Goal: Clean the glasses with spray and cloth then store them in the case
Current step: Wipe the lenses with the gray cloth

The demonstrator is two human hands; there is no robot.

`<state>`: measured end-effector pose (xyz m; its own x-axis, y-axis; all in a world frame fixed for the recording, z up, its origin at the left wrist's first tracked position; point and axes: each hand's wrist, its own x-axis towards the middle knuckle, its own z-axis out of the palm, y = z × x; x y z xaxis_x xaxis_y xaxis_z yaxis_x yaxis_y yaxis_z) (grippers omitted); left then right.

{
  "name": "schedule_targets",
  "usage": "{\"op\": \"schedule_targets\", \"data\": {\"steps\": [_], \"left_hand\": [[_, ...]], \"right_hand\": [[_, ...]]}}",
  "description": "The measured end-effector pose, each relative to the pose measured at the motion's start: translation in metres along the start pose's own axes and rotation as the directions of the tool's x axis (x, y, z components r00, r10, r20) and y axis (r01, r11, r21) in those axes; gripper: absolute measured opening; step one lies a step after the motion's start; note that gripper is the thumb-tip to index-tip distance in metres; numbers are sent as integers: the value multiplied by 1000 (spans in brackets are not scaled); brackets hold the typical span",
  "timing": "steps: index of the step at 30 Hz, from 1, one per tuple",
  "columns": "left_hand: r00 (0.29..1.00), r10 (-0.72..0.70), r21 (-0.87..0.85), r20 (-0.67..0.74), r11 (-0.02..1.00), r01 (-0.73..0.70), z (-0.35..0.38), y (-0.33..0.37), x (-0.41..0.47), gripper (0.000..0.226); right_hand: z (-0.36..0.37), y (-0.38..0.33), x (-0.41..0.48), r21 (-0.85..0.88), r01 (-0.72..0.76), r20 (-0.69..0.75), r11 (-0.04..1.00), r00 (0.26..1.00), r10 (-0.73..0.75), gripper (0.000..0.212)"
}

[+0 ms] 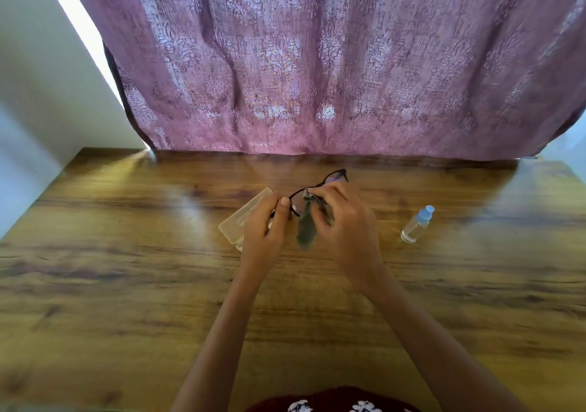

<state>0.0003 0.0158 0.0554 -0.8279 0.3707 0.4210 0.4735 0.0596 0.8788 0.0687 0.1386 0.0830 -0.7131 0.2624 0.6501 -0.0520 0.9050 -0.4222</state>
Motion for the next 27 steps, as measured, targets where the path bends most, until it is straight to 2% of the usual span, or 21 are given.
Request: {"op": "schedule_targets", "data": {"steps": [3,9,13,18,20,23,27], "left_hand": [[1000,-14,14,-5,1000,14,-2,-1,-1,35],[997,-61,4,-46,998,61,-4,1,-4,42],[993,-110,-29,-32,994,109,-5,10,-5,16],[990,-141,-109,-9,984,139,-6,10,-6,37],[990,-140,-126,8,982,140,-7,9,-7,42],[990,-139,-135,25,981,141,-8,9,-8,43],[982,-184,-157,49,969,190,-11,10,-10,29]], "right_hand": [[-5,8,5,131,-120,18,984,993,118,13],[-29,14,10,351,-305,-73,885,934,351,15],[-33,25,13,460,-488,35,742,845,534,13],[-27,39,10,491,-601,129,631,766,630,16],[-25,41,9,557,-628,174,544,729,663,13],[-26,40,10,670,-655,267,349,652,710,14],[-32,39,14,719,-688,457,96,572,681,9]]}}
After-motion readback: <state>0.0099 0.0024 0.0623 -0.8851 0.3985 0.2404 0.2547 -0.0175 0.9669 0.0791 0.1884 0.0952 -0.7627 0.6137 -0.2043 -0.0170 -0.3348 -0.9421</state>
